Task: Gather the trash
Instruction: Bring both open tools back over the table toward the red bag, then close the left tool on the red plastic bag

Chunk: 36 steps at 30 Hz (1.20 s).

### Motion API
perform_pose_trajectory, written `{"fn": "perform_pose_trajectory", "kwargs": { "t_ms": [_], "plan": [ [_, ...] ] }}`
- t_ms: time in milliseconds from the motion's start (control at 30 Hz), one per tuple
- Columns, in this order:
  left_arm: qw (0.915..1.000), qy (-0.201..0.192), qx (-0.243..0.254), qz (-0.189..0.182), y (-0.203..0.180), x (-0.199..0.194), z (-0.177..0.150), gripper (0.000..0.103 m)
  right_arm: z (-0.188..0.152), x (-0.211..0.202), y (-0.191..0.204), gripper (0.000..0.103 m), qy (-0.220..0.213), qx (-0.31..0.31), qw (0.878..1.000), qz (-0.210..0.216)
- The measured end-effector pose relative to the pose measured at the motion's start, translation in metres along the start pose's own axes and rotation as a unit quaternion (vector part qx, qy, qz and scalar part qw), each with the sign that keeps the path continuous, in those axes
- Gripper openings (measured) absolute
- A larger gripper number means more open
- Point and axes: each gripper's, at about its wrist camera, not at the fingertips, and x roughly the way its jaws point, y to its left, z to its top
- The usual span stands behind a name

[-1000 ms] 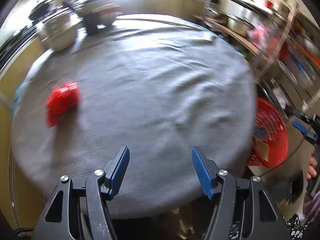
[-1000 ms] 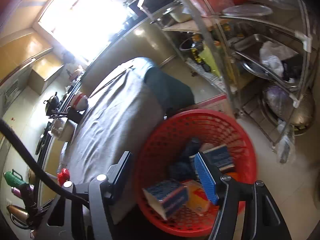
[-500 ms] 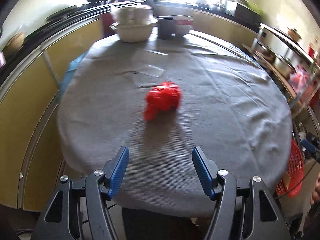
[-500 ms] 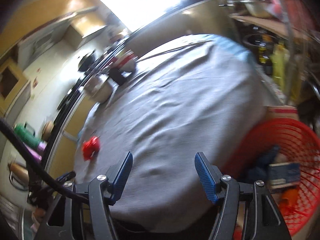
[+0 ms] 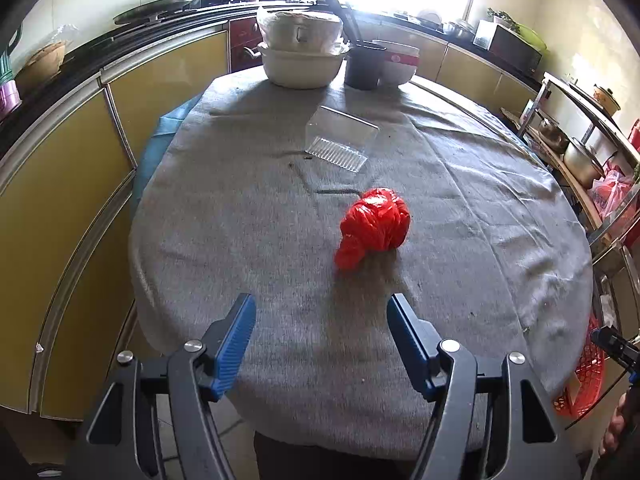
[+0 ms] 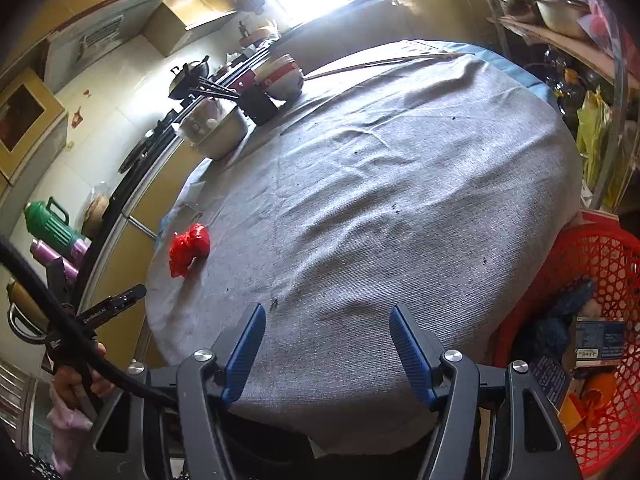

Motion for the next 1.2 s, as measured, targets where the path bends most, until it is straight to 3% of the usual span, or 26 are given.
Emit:
{"fn": "perform_pose_trajectory", "kwargs": {
  "t_ms": [333, 667, 800, 833, 867, 933, 1200],
  "plan": [
    [0.9991, -0.005, 0.042, 0.004, -0.016, 0.023, 0.032, 0.069, 0.002, 0.019, 0.002, 0.069, 0.022, 0.006, 1.000, 0.006],
    [0.9961, 0.035, 0.032, -0.074, -0.019, 0.072, 0.058, 0.070, 0.002, 0.027, 0.000, 0.069, 0.030, 0.008, 1.000, 0.005],
    [0.9960, 0.036, 0.038, -0.072, -0.027, 0.086, 0.059, 0.070, 0.004, 0.030, 0.002, 0.069, 0.032, 0.008, 0.999, 0.006],
    [0.9958, 0.033, 0.041, -0.074, -0.029, 0.087, 0.059, 0.069, 0.005, 0.031, 0.005, 0.069, 0.033, 0.004, 0.999, 0.006],
    [0.9957, 0.032, 0.043, -0.076, -0.031, 0.087, 0.058, 0.055, 0.005, 0.032, 0.007, 0.069, 0.034, 0.000, 0.999, 0.006],
    [0.9950, 0.035, 0.041, -0.083, -0.030, 0.088, 0.057, 0.044, 0.008, 0.036, 0.014, 0.069, 0.035, -0.013, 0.999, 0.004],
    [0.9973, -0.009, 0.017, -0.071, -0.013, 0.060, 0.045, 0.040, 0.026, 0.062, 0.054, 0.069, 0.036, -0.066, 0.997, 0.020]
  ]
}}
